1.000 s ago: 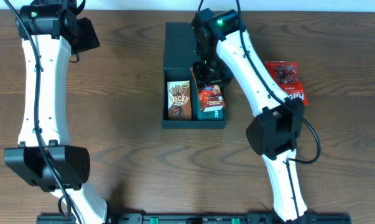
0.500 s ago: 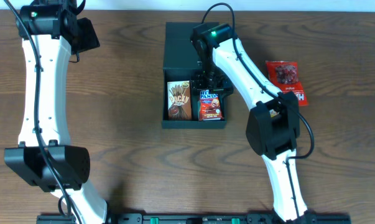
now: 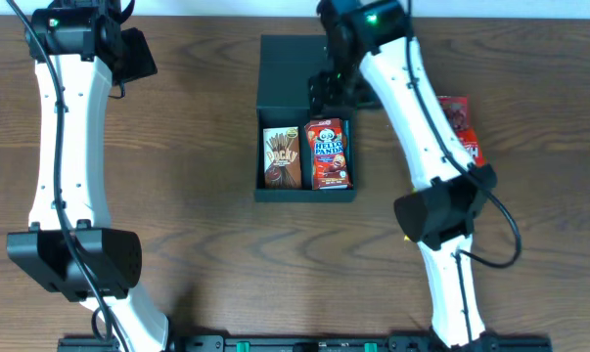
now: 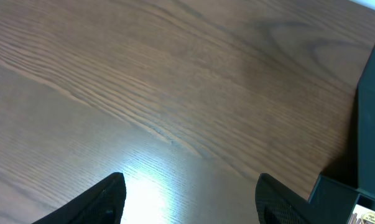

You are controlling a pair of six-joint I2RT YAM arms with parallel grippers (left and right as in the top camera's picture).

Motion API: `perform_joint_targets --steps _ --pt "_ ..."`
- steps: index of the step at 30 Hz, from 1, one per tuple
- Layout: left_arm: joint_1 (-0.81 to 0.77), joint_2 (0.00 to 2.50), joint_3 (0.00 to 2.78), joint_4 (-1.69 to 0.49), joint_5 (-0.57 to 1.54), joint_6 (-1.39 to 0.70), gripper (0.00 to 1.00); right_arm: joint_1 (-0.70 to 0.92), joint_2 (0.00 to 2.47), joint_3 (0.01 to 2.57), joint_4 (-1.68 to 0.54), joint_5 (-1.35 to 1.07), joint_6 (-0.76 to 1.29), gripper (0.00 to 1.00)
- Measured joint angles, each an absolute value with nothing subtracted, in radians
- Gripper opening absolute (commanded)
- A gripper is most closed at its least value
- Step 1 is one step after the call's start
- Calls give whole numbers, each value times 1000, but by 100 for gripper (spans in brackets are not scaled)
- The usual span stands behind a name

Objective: Pack container
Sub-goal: 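Move the right gripper to the red Hacks bag and grasp it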

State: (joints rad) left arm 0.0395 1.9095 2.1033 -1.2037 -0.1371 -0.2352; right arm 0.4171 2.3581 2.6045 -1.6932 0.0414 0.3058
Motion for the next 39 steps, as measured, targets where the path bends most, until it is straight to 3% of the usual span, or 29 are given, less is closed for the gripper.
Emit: perform_joint_targets --steps 7,12,19,28,39 --pt "39 1909 2103 -1204 -138 -235 68 292 2307 2619 -1679 218 220 80" --pt "39 1911 2103 -1203 -138 -235 68 80 2306 2610 -1654 204 89 82" --pt "39 1924 2103 -1203 -137 -236 68 -183 2306 2449 -1571 52 -88 95" --pt "39 1979 2103 -1196 -137 -236 68 -218 2306 2152 -1325 -27 -160 99" --pt "39 1988 2103 -1196 -134 -236 68 -186 2306 1952 -1092 -31 -170 93"
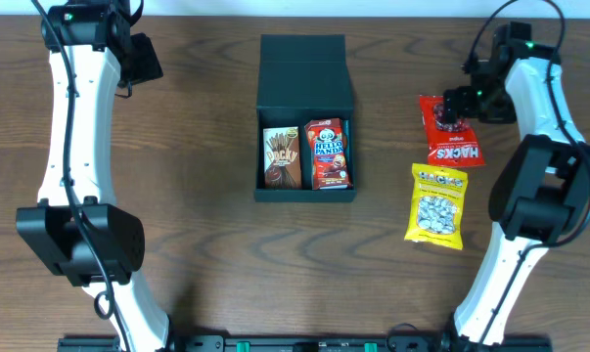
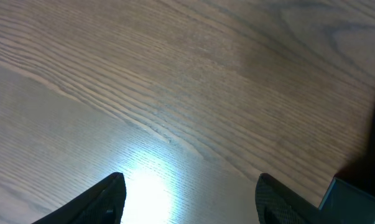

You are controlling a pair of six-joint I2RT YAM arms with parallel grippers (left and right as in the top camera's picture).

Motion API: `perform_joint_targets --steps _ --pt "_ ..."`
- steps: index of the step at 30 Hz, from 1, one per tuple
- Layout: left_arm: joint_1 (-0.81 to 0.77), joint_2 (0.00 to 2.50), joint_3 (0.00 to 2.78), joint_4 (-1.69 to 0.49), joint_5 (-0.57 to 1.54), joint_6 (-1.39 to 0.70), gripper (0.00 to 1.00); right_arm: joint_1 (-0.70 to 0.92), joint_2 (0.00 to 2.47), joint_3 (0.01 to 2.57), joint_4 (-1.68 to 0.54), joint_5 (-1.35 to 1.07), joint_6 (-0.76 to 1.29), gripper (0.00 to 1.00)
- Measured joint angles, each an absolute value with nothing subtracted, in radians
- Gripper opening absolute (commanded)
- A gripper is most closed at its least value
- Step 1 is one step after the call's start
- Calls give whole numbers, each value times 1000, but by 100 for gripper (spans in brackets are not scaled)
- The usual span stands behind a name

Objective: Pack container
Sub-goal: 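Move the right gripper to the red Hacks bag and grasp it, then carry the red Hacks bag into the black box's left side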

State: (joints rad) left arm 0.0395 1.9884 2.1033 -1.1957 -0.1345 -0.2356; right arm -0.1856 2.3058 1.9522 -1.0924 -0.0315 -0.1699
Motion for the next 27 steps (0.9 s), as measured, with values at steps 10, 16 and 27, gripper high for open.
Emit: perform_joint_targets --steps 10,16,27 --pt "39 1988 2103 -1195 -118 -236 68 -122 2306 1855 -974 -38 -181 54" --pt "39 1988 2103 -1193 -112 -236 68 -110 2295 1854 -967 -42 -176 17" --pt "39 1988 2103 -1190 -112 -236 68 -106 2284 1898 -1078 -54 -108 2"
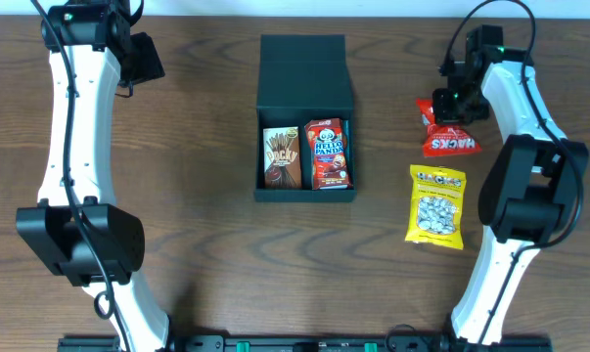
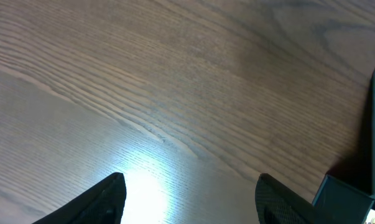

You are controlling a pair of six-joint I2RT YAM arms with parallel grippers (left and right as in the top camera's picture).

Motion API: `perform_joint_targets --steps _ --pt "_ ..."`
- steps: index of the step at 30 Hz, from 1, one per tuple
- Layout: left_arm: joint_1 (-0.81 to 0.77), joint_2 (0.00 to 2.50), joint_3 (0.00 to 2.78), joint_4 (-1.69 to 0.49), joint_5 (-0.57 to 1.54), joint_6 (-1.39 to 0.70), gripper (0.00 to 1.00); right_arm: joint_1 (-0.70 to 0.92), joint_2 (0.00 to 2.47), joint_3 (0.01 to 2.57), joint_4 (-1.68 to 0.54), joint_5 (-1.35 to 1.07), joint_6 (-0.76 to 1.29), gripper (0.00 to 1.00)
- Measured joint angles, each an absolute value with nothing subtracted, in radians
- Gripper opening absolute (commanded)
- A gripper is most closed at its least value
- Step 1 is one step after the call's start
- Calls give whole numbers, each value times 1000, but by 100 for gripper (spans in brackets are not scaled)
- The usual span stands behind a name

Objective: Pack container
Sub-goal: 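Carry the red Hacks bag into the black box's left side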

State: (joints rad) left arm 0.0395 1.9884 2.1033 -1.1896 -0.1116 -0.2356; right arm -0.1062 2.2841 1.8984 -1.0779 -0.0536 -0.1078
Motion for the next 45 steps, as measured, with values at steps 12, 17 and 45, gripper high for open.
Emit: perform_joint_targets --steps 12,17,45 --pt "39 1988 2103 -1173 -107 -236 68 101 2273 2310 -1406 -171 -73 1" --pt "39 1988 2103 -1181 -107 -235 68 287 2218 2352 -1413 -214 11 1" --pt "39 1988 2103 -1197 -81 -235 68 682 2209 2049 -1183 91 716 2"
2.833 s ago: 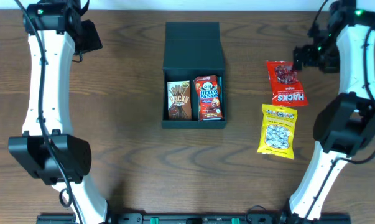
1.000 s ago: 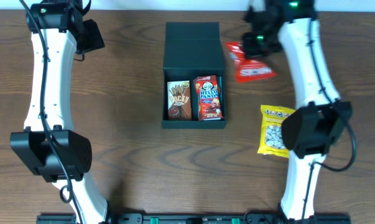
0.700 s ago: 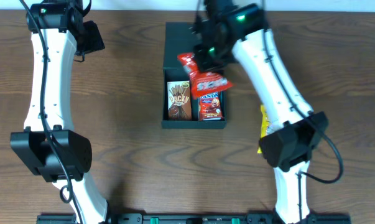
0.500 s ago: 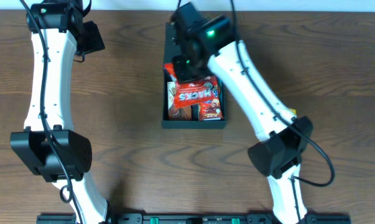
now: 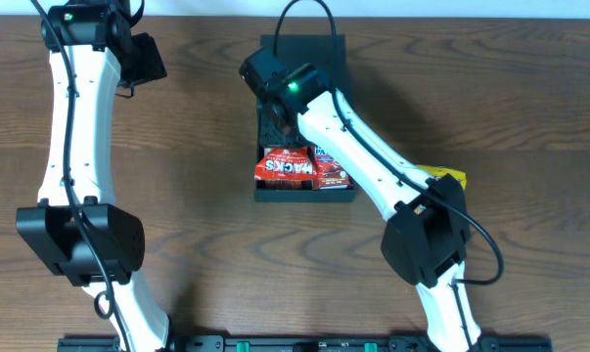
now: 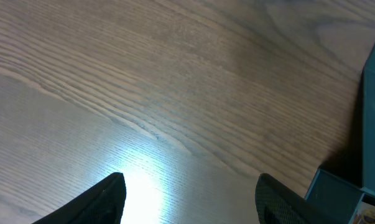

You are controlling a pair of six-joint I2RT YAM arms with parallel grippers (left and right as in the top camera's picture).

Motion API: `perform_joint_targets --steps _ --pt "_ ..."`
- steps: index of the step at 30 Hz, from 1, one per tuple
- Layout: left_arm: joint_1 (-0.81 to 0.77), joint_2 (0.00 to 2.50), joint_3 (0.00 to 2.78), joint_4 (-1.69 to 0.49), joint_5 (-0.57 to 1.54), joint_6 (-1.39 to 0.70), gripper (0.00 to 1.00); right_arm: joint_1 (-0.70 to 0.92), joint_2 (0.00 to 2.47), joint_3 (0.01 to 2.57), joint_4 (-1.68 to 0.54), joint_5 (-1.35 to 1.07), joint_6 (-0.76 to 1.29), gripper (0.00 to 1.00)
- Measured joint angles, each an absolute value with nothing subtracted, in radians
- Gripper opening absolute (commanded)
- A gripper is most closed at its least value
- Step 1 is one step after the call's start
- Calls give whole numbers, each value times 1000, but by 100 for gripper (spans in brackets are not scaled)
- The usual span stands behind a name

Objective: Pack container
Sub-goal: 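Carry the red Hacks bag into the black box's left side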

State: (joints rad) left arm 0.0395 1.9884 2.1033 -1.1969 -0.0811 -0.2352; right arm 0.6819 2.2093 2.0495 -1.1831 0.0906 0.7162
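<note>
The black container (image 5: 304,196) sits mid-table with its lid (image 5: 299,47) folded open behind it. A red Hacks bag (image 5: 288,167) lies across its left half, over where the Pocky box would be, which is hidden. The red Hello Panda box (image 5: 334,173) shows partly on the right. My right gripper (image 5: 276,129) reaches over the container from the right, shut on the bag's upper edge. My left gripper (image 5: 144,59) (image 6: 190,205) hangs open over bare wood at the far left, nothing between its fingers (image 6: 106,198).
A yellow snack bag (image 5: 447,178) lies to the right of the container, mostly hidden under my right arm. In the left wrist view the container's corner (image 6: 346,186) shows at the right edge. Bare wood lies left of the container.
My right gripper was at the table's right side, shut on the crumpled red Hacks bag. It is now over the container's left half, with the bag lying across the Pocky box. The left arm stayed put.
My right gripper first hovered over the container's lid, with Pocky and Hello Panda inside. Then it was at the red Hacks bag on the right of the table, then shut on it with the bag bunched up. Now the bag is in the container.
</note>
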Motion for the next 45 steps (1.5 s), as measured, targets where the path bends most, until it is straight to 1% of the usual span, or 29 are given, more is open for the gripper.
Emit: perform_joint_targets --steps 2,3,5,7,8,11,14,20,24,28,29,30,32,34,39,42,45 --pt "39 1988 2103 -1197 -81 -235 68 682 2210 2011 -1157 94 721 1" --pt "39 1988 2103 -1197 -81 -235 68 682 2212 1995 -1151 95 722 5" --pt "39 1988 2103 -1196 -81 -235 68 682 2213 1974 -1132 95 707 69" --pt "39 1988 2103 -1196 -81 -235 68 682 2213 1973 -1114 99 664 96" --pt "39 1988 2103 -1196 -81 -236 68 682 2213 1974 -1109 101 636 99" --pt "39 1988 2103 -1196 -81 -236 68 682 2213 1984 -1129 106 544 99" --pt "39 1988 2103 -1197 -81 -236 68 682 2214 2038 -1203 106 480 99" --pt "39 1988 2103 -1196 -80 -235 68 677 2201 2284 -1382 144 387 98" --pt "39 1988 2103 -1196 -78 -235 68 620 2119 2358 -1459 227 325 86" --pt "39 1988 2103 -1196 -78 -235 68 484 2065 2372 -1555 260 290 79" --pt "39 1988 2103 -1195 -78 -235 68 405 2061 2371 -1580 268 279 77" --pt "39 1988 2103 -1192 -78 -235 68 366 2061 2363 -1593 263 274 77" --pt "39 1988 2103 -1185 -78 -235 68 278 2053 2302 -1586 263 268 77" --pt "39 1988 2103 -1177 -77 -235 68 207 2023 2173 -1533 262 258 77" --pt "39 1988 2103 -1169 -78 -235 68 65 1888 1769 -1326 216 219 77" --pt "39 1988 2103 -1162 -78 -235 68 -9 1809 1568 -1232 170 199 74" --pt "39 1988 2103 -1151 -78 -235 68 -45 1786 1431 -1164 123 189 69"
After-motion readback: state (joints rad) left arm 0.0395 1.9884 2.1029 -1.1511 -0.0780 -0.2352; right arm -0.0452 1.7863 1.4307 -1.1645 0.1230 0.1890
